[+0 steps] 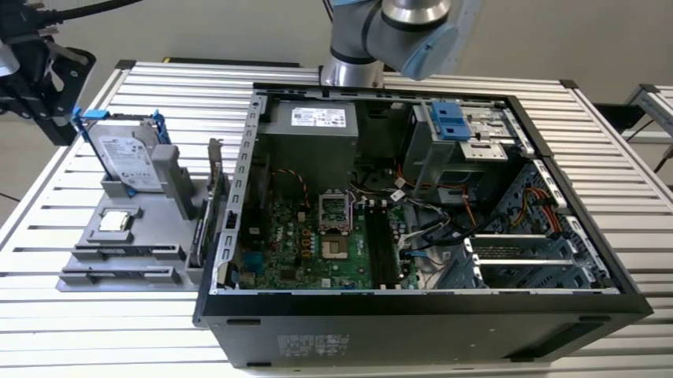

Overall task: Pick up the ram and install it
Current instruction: 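Pick up the ram and move it above insertion slot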

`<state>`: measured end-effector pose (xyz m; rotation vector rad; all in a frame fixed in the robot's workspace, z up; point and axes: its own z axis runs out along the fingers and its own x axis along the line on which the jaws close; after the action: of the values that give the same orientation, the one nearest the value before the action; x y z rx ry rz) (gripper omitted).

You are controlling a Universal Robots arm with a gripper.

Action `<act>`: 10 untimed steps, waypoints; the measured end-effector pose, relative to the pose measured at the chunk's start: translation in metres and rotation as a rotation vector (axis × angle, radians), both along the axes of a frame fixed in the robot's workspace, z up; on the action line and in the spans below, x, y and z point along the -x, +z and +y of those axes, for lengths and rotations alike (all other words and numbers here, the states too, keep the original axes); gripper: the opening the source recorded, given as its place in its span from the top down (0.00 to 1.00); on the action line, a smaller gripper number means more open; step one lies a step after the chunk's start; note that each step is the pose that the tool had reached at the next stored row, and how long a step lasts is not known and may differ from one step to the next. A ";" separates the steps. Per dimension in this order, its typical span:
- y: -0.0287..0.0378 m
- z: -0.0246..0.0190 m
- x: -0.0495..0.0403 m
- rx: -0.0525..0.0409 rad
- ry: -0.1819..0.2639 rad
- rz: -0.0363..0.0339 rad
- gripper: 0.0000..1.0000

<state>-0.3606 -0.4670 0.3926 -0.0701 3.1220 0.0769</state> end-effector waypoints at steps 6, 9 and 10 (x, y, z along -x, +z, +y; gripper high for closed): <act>0.0000 -0.0053 0.0001 0.0000 -0.001 0.0000 1.00; 0.0000 -0.0080 0.0001 -0.0001 -0.002 -0.0001 1.00; 0.0000 -0.0089 0.0001 0.0000 -0.002 -0.0001 1.00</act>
<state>-0.3608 -0.4759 0.3926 -0.0668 3.1220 0.0769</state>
